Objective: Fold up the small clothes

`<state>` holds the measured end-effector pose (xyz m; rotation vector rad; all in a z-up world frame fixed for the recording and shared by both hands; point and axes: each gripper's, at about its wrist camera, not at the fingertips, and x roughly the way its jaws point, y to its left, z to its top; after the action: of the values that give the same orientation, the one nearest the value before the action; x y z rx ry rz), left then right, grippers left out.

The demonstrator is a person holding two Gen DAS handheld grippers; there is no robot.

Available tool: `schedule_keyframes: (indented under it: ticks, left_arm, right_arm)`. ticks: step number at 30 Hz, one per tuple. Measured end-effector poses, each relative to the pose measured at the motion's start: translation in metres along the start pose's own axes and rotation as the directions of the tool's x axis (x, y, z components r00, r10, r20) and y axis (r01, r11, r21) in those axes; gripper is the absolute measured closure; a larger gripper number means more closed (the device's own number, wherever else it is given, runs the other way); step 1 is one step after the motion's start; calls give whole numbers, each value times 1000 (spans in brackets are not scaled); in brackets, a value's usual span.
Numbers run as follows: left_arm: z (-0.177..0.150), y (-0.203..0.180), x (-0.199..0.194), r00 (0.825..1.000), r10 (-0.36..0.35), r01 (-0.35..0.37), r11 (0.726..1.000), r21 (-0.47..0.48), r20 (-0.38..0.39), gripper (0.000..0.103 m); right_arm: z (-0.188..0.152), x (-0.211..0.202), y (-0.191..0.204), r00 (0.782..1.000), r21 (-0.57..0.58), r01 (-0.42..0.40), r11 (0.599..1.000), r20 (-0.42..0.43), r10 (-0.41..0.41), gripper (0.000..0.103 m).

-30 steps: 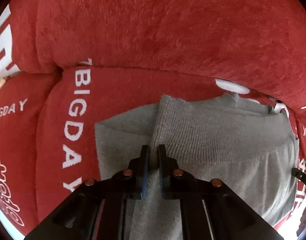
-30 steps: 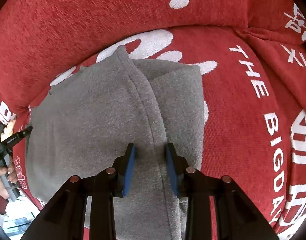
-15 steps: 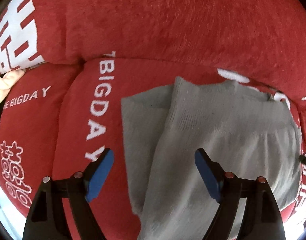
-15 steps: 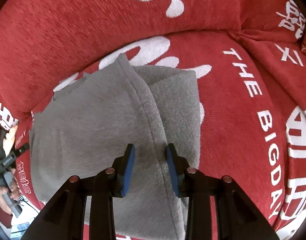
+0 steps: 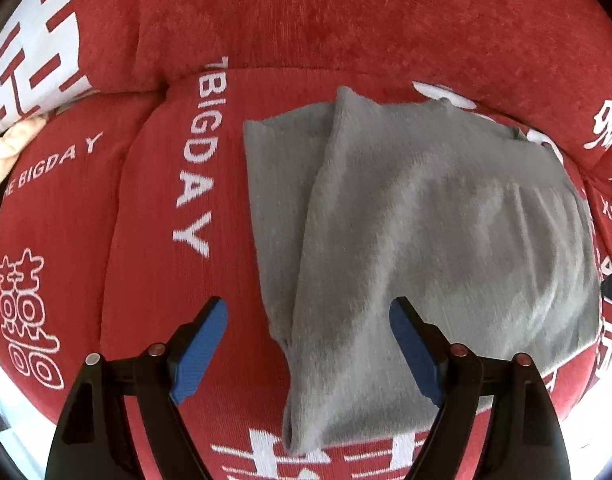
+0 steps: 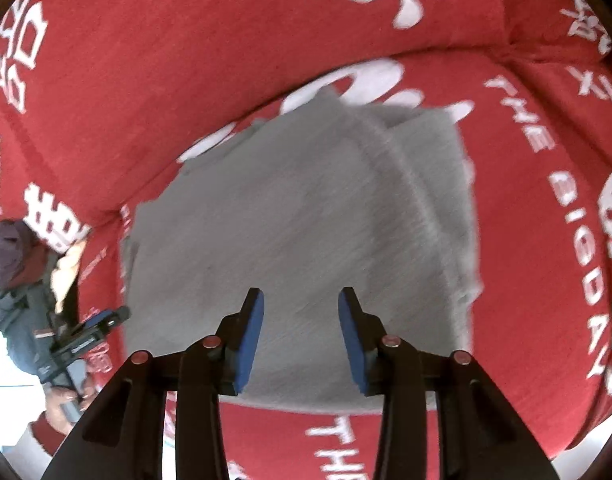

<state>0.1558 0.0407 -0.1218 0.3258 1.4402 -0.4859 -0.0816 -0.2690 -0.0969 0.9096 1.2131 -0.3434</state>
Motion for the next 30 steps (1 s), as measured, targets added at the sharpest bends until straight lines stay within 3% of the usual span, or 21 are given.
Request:
schedule_keyframes:
  ticks: [8, 12, 16, 20, 24, 27, 30]
  left_arm:
    - [-22, 10, -9, 999, -44, 44, 999, -28, -12, 19]
    - [-38, 25, -11, 996, -85, 82, 992, -92, -32, 19]
    - [-56, 44, -9, 987, -150, 139, 973, -186, -50, 19]
    - [-75, 56, -10, 981, -189, 170, 954, -245, -54, 19]
    - [-91, 65, -9, 958, -285, 257, 912, -318, -44, 19]
    - [-103, 69, -2, 923, -385, 346, 850, -398, -20, 19]
    - [-110, 65, 7, 901, -434, 385, 810, -441, -10, 19]
  right_arm:
    - [-36, 27, 34, 992, -12, -78, 997, -103, 76, 60]
    - [-50, 47, 46, 979, 27, -133, 991, -150, 136, 60]
    - [-65, 68, 60, 958, 59, -191, 980, -208, 200, 60]
    - [-85, 97, 72, 920, 125, -255, 959, -272, 281, 59]
    - [-103, 122, 69, 880, 276, -321, 906, -267, 393, 58]
    - [-111, 141, 67, 852, 380, -367, 849, -227, 471, 57]
    - [-116, 155, 64, 838, 439, -396, 806, -185, 513, 57]
